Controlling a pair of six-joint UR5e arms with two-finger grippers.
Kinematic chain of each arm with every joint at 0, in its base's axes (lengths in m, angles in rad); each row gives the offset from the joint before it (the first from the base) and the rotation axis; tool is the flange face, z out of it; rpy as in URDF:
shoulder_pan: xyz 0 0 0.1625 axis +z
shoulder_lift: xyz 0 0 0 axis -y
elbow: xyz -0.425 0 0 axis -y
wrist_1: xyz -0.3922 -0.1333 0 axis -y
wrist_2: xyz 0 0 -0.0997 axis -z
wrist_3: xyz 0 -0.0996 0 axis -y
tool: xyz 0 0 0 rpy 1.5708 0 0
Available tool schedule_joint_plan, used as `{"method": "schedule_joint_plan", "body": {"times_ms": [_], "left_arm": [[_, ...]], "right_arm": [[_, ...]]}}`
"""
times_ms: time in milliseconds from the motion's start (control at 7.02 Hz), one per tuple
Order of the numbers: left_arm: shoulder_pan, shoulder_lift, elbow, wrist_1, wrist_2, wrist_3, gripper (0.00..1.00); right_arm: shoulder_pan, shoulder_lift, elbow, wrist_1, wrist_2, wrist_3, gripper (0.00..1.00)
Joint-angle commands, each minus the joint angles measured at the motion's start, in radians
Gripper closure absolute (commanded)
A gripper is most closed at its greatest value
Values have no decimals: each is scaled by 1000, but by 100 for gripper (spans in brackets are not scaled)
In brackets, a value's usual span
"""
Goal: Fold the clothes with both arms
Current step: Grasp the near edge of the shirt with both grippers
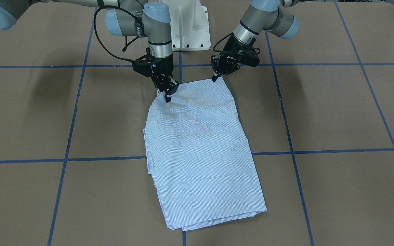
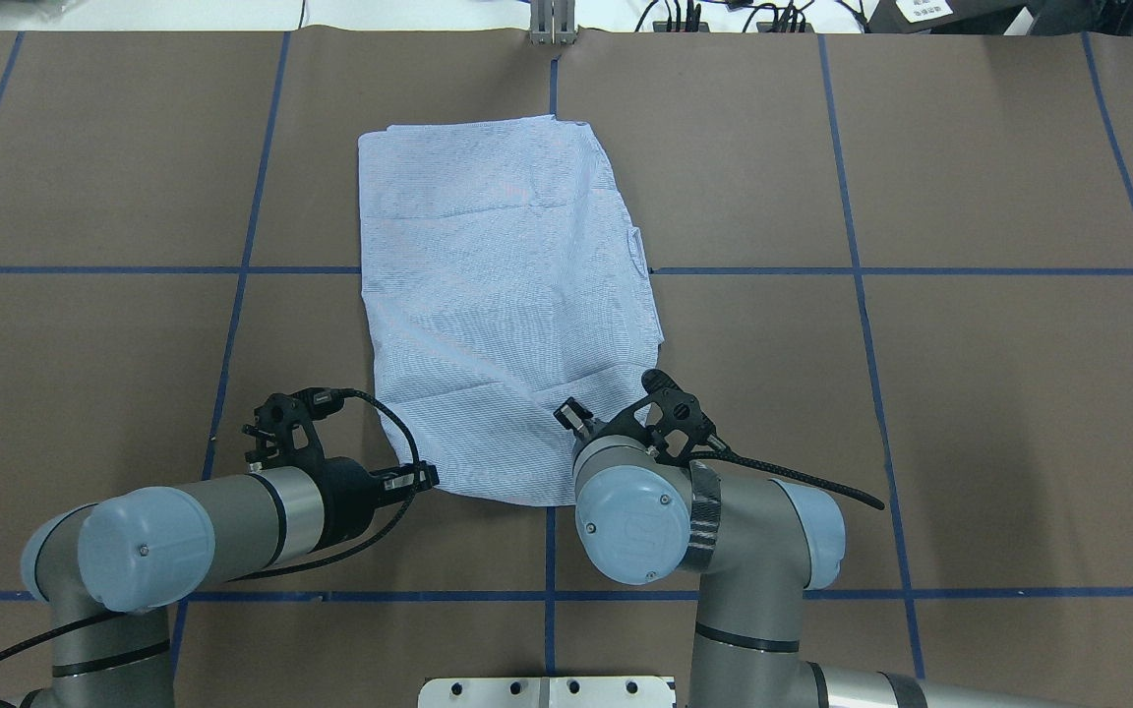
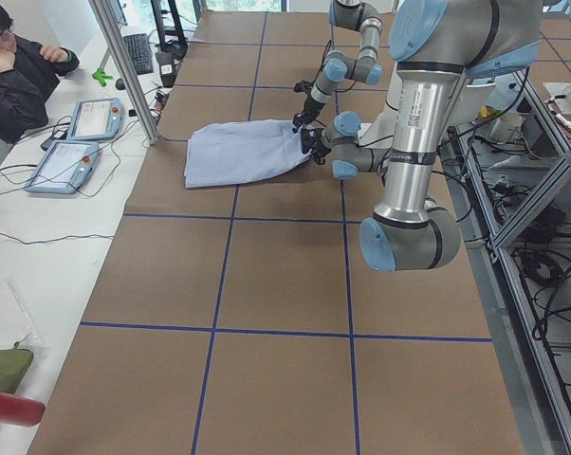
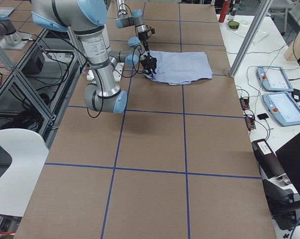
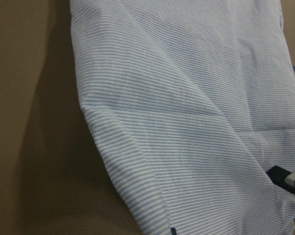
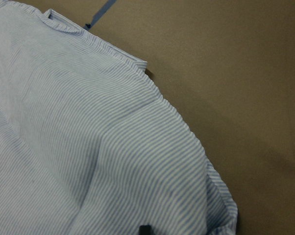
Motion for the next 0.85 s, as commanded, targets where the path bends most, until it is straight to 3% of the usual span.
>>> {"method": "schedule_joint_plan", "body": {"times_ms": [0, 142, 427, 570, 712], "left_arm": [[0, 0, -15, 0, 0, 0, 100], [0, 3, -56, 1, -6, 0, 100], [2, 9, -114, 2, -15, -2, 100], [2, 10, -151, 2, -15, -9, 100], [3, 10, -188, 2, -26, -43, 100]], "right_arm": [[-2, 11, -9, 3, -6, 20, 100], [3, 11, 13, 4, -12, 20, 100], [12, -62, 152, -2, -26, 18, 100], [-18, -112, 266, -64, -30, 18, 100], [-79, -131, 431, -212, -52, 21, 100]]}}
